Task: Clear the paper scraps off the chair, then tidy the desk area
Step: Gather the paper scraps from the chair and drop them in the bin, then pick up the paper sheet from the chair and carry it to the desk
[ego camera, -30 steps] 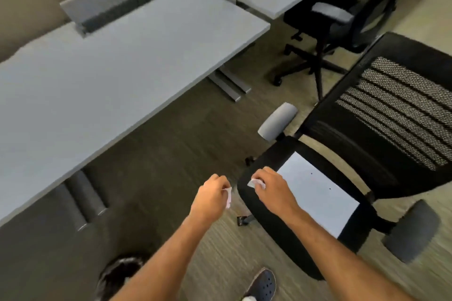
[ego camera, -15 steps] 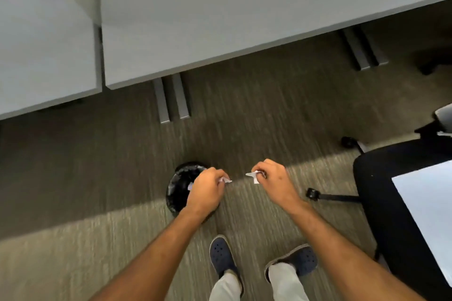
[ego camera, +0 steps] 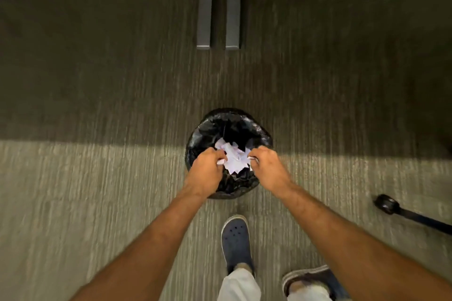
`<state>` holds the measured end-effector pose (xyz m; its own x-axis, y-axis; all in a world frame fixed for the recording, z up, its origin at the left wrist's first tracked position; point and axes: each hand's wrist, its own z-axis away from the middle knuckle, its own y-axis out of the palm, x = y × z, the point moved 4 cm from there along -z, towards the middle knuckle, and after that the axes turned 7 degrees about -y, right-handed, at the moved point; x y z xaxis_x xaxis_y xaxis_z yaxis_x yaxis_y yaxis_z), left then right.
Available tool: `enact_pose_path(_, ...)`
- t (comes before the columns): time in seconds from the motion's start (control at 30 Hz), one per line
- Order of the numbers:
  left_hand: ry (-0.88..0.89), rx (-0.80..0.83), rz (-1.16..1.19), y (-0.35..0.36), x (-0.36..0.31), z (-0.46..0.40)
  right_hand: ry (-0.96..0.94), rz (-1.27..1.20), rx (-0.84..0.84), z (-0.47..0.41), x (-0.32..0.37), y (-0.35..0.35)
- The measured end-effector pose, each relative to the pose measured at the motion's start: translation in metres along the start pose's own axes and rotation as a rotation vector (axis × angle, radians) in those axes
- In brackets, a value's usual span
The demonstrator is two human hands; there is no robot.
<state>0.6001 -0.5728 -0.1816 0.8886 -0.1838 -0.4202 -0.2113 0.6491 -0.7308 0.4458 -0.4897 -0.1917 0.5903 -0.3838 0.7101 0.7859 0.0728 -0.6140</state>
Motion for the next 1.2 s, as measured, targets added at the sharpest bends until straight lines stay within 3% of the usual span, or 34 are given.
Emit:
enact_pose_path(0.23,0.005,0.005,-0.005,0.031,0.028,-0.019,-0.021,0.048,0.035,-0.015,-0.019,0.033)
enact_pose_path(0.43,0.073,-0.035,0.047,-0.007,-0.023,0.004,-0.004,0.035,-0.03,0.015,0.007,-0.02)
enact_pose_path(0.67,0.305,-0.053,-0.023,-0.075,-0.171,0.037,0.06,0.026,-0.184,0.087,0.037,-0.151)
enact_pose_path(0.83,0.515,0.043,-0.153,-0.088,-0.295,0.086,0.215,-0.045,-0.314,0.178,0.032,-0.252)
enact_pose_path(1.0,0.686,0.158,-0.228,-0.064,-0.413,0.137,0.38,-0.102,-0.482,0.287,-0.007,-0.336)
enact_pose_path(1.2,0.816,0.279,-0.285,0.026,-0.541,0.211,0.546,-0.142,-0.678,0.42,-0.09,-0.414)
